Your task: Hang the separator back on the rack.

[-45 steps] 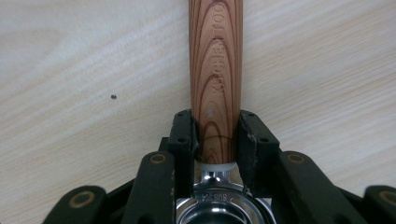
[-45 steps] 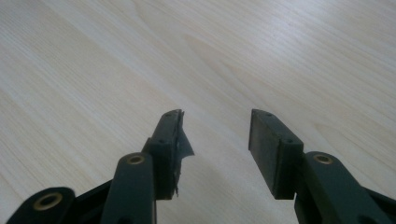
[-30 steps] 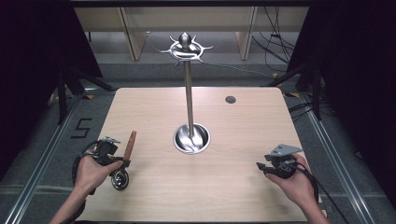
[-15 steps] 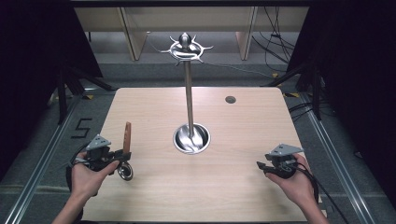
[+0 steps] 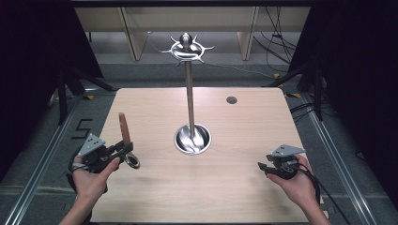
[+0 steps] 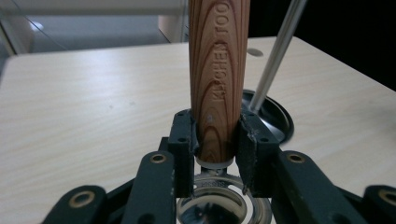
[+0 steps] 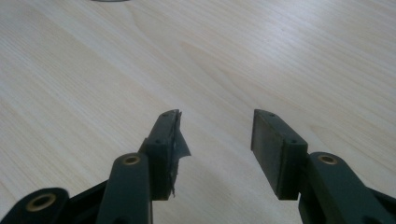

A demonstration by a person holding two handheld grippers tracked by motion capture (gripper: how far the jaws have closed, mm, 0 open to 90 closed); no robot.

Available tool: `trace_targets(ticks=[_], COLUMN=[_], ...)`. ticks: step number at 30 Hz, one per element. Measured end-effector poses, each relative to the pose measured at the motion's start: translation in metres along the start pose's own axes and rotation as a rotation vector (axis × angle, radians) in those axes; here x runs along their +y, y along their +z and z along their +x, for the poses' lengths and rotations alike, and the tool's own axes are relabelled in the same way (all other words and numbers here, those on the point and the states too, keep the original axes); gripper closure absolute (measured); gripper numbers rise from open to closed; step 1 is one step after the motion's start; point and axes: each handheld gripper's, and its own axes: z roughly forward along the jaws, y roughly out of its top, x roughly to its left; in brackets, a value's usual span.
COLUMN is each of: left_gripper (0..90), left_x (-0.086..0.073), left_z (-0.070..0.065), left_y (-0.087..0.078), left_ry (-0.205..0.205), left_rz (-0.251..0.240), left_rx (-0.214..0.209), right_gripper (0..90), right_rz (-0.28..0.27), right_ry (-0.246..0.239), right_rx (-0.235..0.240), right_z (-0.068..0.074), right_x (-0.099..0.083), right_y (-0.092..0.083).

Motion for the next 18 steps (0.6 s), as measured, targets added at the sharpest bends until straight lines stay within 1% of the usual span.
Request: trace_targets(ticks=[1, 2, 4, 6, 8, 10, 11, 12, 13, 14, 18], left_gripper=[68.3, 68.3, 68.3, 68.3, 68.3, 68.3, 68.3, 68.3, 68.3, 68.3, 68.3], left_x=[0.001, 0.002, 0.002, 0.005, 0.005, 0.008, 0.009, 0.01, 0.011, 0.012, 0.015], left_z=[-0.002, -0.003, -0.004, -0.009, -0.01, -0.013, -0.015, -0.016, -0.018, -0.019, -0.026], left_y=[-0.001, -0.002, -0.003, -0.004, -0.004, -0.004, -0.005, -0.005, -0.005, -0.005, -0.004], left_ry=[-0.001, 0.0, 0.0, 0.003, 0.004, 0.013, 0.014, 0.02, 0.026, 0.032, 0.042], left_rz=[-0.011, -0.011, -0.021, -0.028, -0.03, -0.04, -0.039, -0.04, -0.038, -0.039, -0.044], left_rx=[0.002, 0.009, 0.01, 0.022, 0.022, 0.008, 0.015, 0.013, 0.011, 0.01, -0.001], right_gripper=[53.1, 53.1, 53.1, 53.0, 53.0, 52.8, 52.8, 52.7, 52.7, 52.6, 52.3], right_rz=[0.002, -0.003, 0.002, -0.009, -0.009, -0.008, -0.009, -0.007, -0.001, -0.011, -0.006], right_ry=[0.006, 0.003, 0.01, 0.012, 0.011, 0.011, 0.009, 0.001, 0.004, 0.011, 0.007], right_rx=[0.004, 0.003, 0.008, 0.005, 0.003, 0.005, 0.0, -0.001, 0.001, 0.0, -0.003], right_z=[0.0, 0.0, 0.001, 0.001, 0.001, 0.001, 0.001, 0.0, 0.0, 0.001, 0.0], right_x=[0.0, 0.0, 0.0, 0.0, 0.0, -0.001, 0.0, 0.0, 0.0, 0.0, 0.0], right_y=[0.0, 0.0, 0.0, 0.001, 0.001, 0.001, 0.001, 0.0, 0.0, 0.001, 0.0])
